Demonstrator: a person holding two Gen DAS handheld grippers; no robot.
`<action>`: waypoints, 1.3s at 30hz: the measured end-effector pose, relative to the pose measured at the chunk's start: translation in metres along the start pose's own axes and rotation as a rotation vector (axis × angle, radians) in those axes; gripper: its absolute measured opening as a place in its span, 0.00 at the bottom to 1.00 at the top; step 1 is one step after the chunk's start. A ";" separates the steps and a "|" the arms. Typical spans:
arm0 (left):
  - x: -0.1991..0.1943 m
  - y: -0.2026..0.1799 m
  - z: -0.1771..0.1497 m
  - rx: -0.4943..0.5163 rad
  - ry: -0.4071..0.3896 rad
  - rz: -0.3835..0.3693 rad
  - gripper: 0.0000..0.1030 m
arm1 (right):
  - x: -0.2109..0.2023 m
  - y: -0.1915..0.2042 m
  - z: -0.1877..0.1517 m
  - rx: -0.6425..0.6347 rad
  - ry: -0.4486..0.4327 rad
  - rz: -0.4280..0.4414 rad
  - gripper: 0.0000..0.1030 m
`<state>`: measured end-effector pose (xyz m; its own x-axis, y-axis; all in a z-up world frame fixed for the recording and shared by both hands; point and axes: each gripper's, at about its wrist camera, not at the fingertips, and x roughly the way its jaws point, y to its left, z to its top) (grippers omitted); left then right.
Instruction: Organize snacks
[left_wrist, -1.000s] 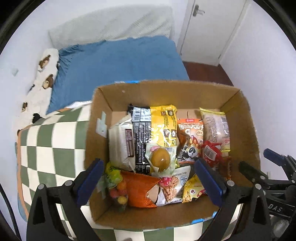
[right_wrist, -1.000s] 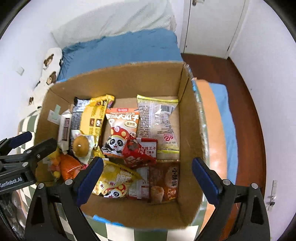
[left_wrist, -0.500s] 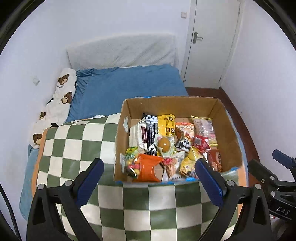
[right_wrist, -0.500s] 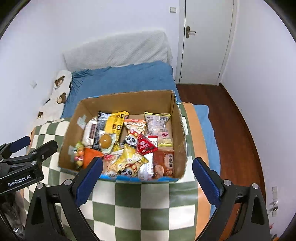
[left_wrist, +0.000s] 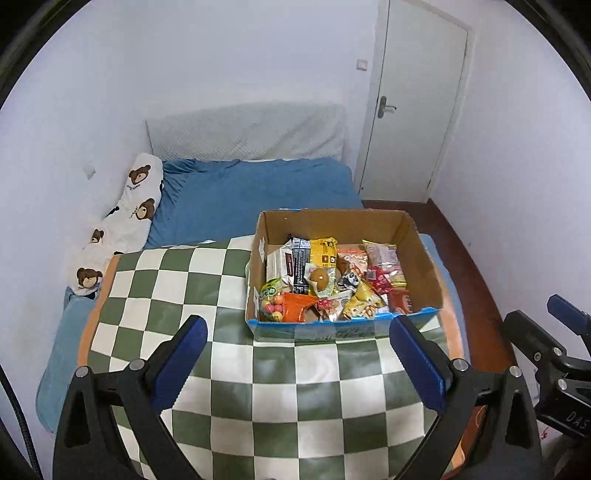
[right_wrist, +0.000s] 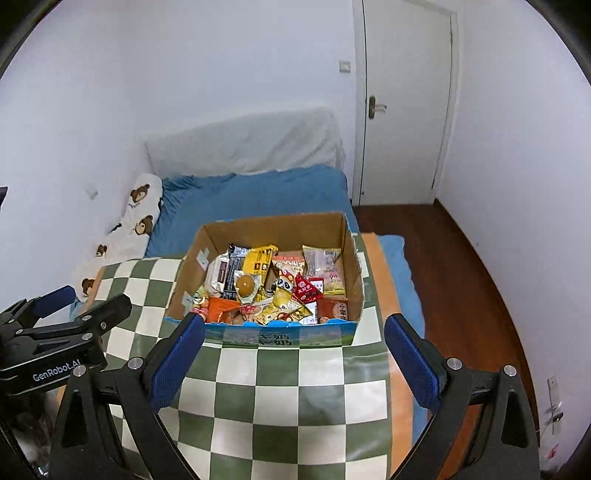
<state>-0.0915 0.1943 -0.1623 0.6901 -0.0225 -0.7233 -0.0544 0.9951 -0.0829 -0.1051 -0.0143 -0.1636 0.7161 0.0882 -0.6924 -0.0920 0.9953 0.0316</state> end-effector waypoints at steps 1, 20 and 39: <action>-0.005 0.000 -0.002 -0.001 -0.004 -0.001 0.98 | -0.009 0.001 -0.002 -0.002 -0.009 0.002 0.97; -0.057 -0.013 -0.028 0.046 -0.074 0.013 0.98 | -0.079 -0.001 -0.022 -0.011 -0.072 -0.002 0.97; 0.006 -0.007 0.005 0.004 -0.055 0.064 1.00 | -0.015 -0.017 0.004 0.008 -0.086 -0.100 1.00</action>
<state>-0.0828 0.1874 -0.1627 0.7238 0.0463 -0.6884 -0.0965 0.9947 -0.0346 -0.1115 -0.0326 -0.1509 0.7784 -0.0091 -0.6278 -0.0118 0.9995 -0.0292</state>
